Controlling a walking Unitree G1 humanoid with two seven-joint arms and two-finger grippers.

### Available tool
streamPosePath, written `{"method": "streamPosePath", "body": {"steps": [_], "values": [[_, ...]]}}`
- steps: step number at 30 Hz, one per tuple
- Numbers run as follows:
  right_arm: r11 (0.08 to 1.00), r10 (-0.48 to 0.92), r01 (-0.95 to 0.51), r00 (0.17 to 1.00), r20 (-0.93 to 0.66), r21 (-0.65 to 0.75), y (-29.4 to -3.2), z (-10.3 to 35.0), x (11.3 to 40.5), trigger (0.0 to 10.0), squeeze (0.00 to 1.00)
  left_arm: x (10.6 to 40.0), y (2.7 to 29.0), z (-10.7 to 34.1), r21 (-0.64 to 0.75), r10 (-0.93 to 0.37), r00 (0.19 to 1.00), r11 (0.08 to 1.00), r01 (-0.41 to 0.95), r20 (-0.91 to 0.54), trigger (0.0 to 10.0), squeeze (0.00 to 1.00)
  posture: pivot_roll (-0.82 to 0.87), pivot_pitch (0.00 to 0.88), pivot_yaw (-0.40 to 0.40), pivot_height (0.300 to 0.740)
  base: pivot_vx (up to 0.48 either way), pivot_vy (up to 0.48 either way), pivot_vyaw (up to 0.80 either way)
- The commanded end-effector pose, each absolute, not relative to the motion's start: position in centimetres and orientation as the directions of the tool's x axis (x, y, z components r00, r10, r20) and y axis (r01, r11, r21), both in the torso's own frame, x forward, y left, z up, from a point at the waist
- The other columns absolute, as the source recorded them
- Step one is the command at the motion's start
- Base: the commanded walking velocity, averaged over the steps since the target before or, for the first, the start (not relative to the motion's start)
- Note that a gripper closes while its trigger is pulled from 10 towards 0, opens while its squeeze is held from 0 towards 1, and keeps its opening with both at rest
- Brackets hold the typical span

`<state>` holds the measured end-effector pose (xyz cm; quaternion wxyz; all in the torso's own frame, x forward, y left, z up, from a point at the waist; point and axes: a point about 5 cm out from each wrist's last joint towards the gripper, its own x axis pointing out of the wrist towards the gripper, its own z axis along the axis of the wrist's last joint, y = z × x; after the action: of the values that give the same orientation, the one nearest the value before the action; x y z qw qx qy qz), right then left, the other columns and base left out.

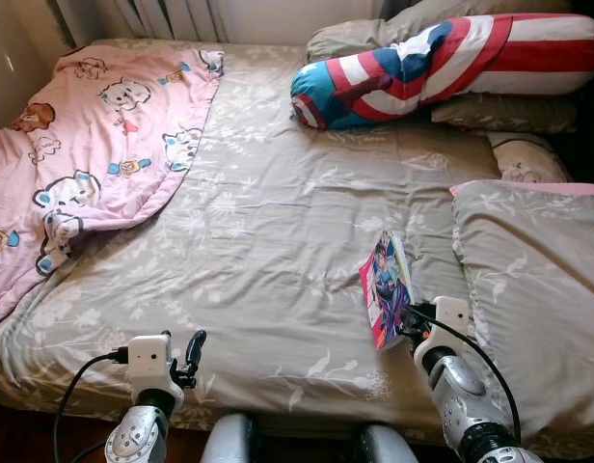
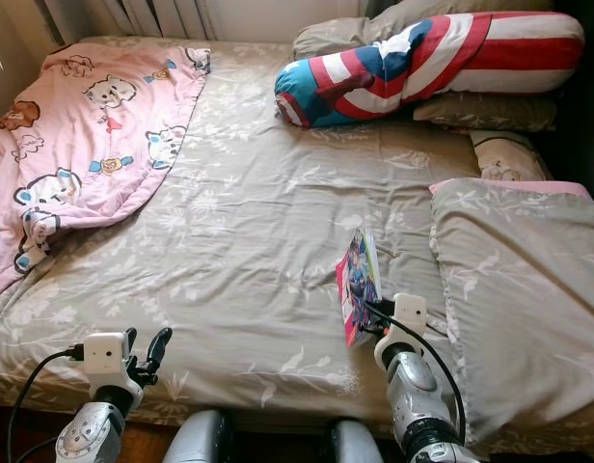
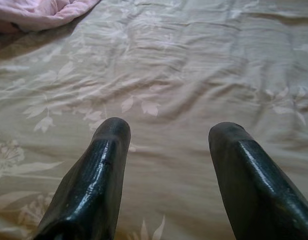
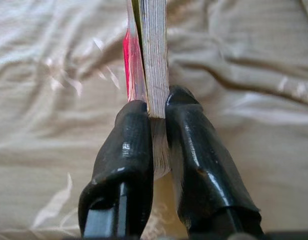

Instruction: Clean up the room

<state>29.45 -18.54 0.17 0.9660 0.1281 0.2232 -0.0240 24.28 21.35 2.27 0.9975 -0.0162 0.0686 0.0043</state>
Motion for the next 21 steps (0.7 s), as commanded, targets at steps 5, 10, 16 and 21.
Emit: {"method": "streamPosePath", "body": {"steps": [5, 10, 16, 21], "values": [[0.949, -0.094, 0.23, 0.861, -0.499, 0.217, -20.1, -1.1, 28.1, 10.0, 0.0, 23.6, 21.7, 1.9, -0.009, -0.013, 0.985, 1.0, 0.011, -0.171, 10.0, 0.0, 0.05, 0.229, 0.056, 0.663, 0.0, 0.0, 0.0], [0.931, -0.136, 0.295, 0.827, -0.546, 0.214, -21.0, -1.8, 27.4, 10.0, 0.0, 23.5, 21.8, 2.0, -0.002, -0.022, 0.984, 1.0, 0.022, -0.175, 10.0, 0.0, 0.07, 0.239, 0.072, 0.663, 0.0, 0.0, 0.0], [0.935, -0.141, 0.295, 0.819, -0.556, 0.197, -21.0, -1.8, 27.4, 10.0, 0.0, 23.2, 22.1, 2.1, 0.007, -0.028, 0.983, 1.0, 0.03, -0.182, 10.0, 0.0, 0.08, 0.264, 0.088, 0.663, 0.0, 0.0, 0.0], [0.943, -0.148, 0.291, 0.802, -0.579, 0.161, -21.1, -2.2, 27.0, 10.0, 0.0, 22.6, 22.1, 2.2, 0.011, -0.043, 0.981, 0.999, 0.046, -0.192, 10.0, 0.0, 0.1, 0.281, 0.102, 0.663, 0.0, 0.0, 0.0]]}}
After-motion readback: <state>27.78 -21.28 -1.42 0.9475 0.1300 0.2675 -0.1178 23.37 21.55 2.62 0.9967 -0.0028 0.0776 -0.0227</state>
